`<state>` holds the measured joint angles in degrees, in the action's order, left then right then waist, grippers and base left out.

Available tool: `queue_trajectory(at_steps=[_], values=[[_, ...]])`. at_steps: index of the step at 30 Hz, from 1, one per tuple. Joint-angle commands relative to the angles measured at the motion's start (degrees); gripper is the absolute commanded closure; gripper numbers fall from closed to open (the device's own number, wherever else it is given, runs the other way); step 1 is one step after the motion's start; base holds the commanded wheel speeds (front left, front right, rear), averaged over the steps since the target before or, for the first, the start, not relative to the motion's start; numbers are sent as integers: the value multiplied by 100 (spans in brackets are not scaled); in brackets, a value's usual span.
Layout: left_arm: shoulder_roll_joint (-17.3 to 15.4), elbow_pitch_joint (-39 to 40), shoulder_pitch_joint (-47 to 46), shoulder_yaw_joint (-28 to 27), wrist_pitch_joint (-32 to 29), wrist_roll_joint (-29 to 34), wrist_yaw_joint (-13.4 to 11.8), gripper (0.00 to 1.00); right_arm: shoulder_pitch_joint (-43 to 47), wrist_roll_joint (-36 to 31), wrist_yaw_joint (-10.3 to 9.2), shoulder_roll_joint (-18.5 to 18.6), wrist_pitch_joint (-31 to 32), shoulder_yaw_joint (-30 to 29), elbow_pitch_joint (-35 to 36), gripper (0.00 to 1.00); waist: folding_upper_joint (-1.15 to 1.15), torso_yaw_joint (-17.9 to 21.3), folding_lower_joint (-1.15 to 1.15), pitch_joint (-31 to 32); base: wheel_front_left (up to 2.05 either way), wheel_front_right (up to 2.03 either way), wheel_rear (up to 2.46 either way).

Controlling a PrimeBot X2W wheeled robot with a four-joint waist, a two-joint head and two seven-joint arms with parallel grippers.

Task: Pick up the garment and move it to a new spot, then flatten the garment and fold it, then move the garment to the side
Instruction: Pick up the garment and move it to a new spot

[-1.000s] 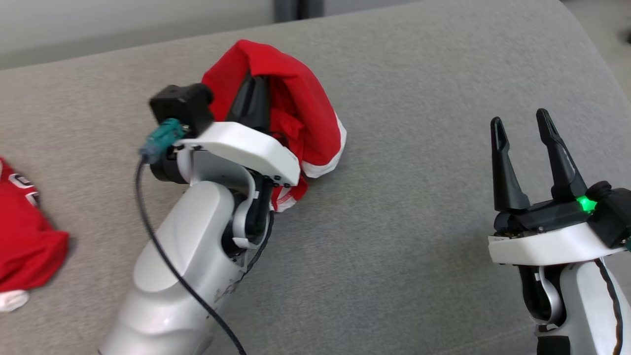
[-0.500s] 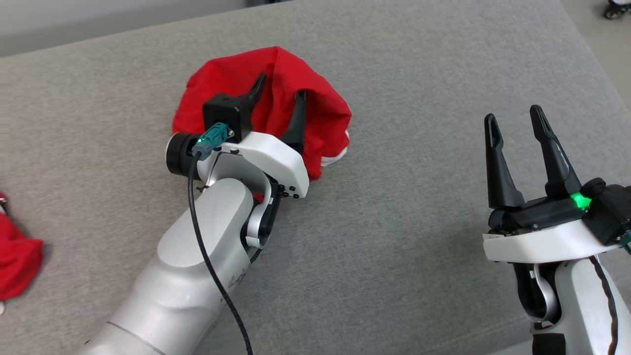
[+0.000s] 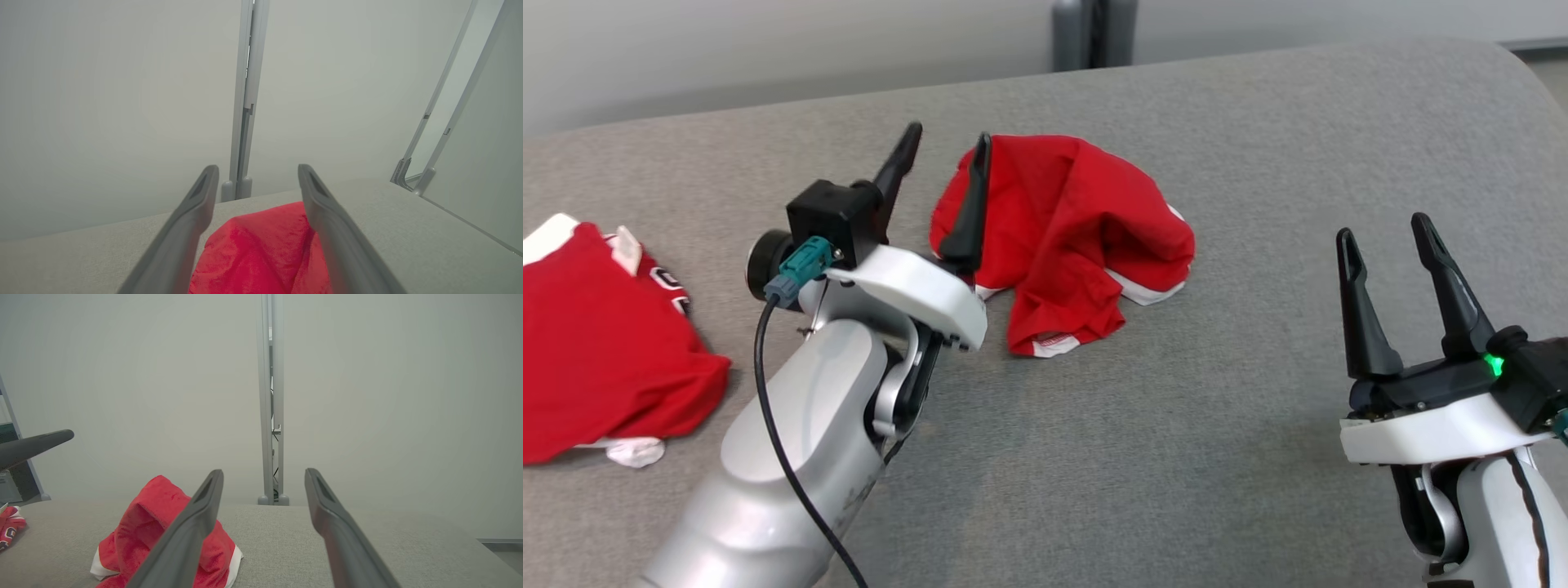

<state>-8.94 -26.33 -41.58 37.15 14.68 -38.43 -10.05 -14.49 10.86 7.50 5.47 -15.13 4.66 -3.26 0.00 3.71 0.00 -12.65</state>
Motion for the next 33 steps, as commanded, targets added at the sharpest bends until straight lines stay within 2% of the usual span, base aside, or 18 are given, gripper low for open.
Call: queue_trajectory(at_steps=[1,3,10,16,20,23,28,33], values=[[-96,106,153,32,-89,-39,52,0,94,-18,-2,47,-6,15,-16,0,0,-188,0,142,0,0,0],[-231,239,233,76,-172,7,48,0,95,-23,-2,43,-6,59,-18,0,0,-249,0,178,0,0,0],[-656,772,733,-159,4,236,-262,0,174,-21,-2,9,-6,134,9,0,0,-367,0,337,0,0,0],[-809,1365,1562,-647,56,630,-200,0,338,-36,-1,51,-6,281,27,0,0,-413,0,496,0,0,0],[-649,1851,2280,-1176,54,1102,-85,0,478,-10,-1,93,-6,395,55,0,0,-422,0,566,0,0,0],[-335,2087,2787,-1581,54,1381,66,0,575,13,-1,108,-6,415,76,0,0,-424,0,601,0,0,0],[179,2265,3385,-2142,55,1911,402,0,657,27,-2,113,-5,434,45,0,0,-405,0,657,0,0,0],[443,2279,3641,-2483,55,2208,656,0,649,24,-1,107,-5,442,20,0,0,-394,0,666,0,0,0]])
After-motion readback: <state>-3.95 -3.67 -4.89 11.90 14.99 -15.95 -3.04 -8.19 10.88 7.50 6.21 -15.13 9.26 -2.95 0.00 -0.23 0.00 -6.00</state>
